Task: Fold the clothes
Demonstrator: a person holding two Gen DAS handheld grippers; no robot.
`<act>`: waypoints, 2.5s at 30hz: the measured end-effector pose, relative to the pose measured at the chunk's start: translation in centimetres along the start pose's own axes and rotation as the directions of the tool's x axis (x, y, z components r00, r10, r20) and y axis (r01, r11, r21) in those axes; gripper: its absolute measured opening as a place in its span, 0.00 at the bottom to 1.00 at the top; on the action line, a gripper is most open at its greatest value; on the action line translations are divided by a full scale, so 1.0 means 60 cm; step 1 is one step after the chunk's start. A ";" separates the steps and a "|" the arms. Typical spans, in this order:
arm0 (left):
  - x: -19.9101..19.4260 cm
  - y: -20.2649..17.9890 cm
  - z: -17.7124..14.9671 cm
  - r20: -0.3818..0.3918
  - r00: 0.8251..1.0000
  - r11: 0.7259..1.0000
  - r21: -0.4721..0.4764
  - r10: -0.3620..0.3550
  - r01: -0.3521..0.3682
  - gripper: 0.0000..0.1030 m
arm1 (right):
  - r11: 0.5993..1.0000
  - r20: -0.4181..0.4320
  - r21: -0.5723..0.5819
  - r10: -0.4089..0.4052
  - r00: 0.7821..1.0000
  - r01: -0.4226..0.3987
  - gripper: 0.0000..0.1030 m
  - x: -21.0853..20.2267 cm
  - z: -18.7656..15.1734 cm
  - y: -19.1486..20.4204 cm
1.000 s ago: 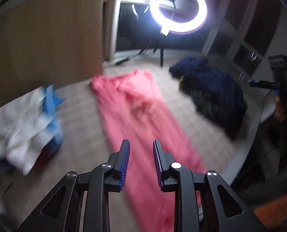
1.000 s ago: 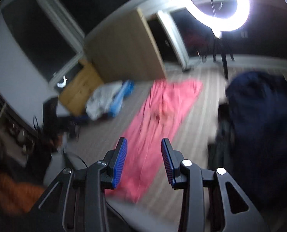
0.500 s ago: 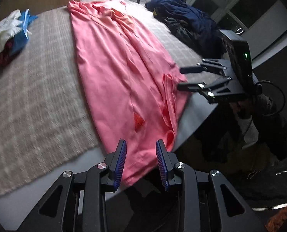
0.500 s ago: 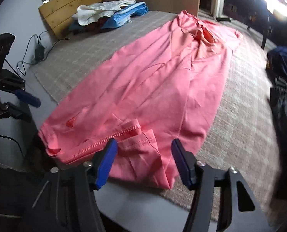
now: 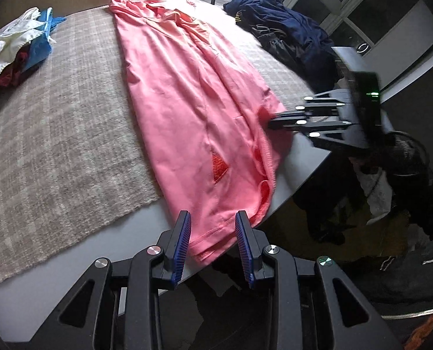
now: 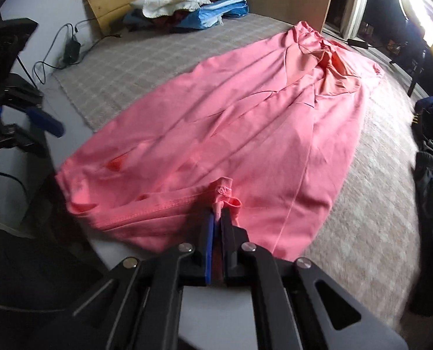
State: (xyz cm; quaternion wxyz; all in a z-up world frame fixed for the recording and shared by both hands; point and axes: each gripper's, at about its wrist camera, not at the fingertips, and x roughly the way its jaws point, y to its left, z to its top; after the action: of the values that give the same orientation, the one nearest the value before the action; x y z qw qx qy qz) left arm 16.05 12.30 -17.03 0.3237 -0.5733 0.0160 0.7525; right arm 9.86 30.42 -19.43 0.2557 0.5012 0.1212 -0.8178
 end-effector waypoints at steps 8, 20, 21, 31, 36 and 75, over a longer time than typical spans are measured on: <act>-0.004 -0.010 -0.011 0.000 0.999 0.998 0.054 0.035 -0.035 0.29 | 0.989 0.001 0.142 0.029 1.000 -0.028 0.30 -0.098 -0.060 -0.014; 0.061 -0.049 -0.002 -0.052 0.995 0.983 0.166 0.083 -0.074 0.29 | 0.992 0.027 0.102 0.066 0.997 -0.068 0.30 -0.010 -0.014 0.061; 0.063 -0.050 -0.003 -0.053 0.995 0.983 0.166 0.084 -0.074 0.29 | 0.995 0.005 0.083 0.059 0.998 -0.059 0.30 0.002 -0.016 0.071; 0.035 0.001 -0.037 -0.025 0.989 0.990 0.014 0.144 -0.143 0.30 | 0.961 0.024 0.271 0.039 0.999 -0.044 0.32 -0.096 -0.087 0.038; 0.051 -0.001 -0.038 -0.034 0.985 0.985 -0.032 0.170 -0.171 0.31 | 0.867 -0.028 0.486 -0.112 0.993 0.112 0.34 -0.089 -0.116 -0.035; 0.043 -0.016 -0.018 -0.003 1.000 0.999 -0.042 0.011 -0.011 0.04 | 0.820 0.115 0.550 0.111 0.987 -0.156 0.05 -0.069 -0.117 -0.014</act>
State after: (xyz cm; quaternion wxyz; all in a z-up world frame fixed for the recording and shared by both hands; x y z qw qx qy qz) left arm 17.11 13.86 -19.31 0.3075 -0.5810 0.0037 0.7536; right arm 16.26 35.53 -19.13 0.1597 0.5290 -0.1677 -0.8164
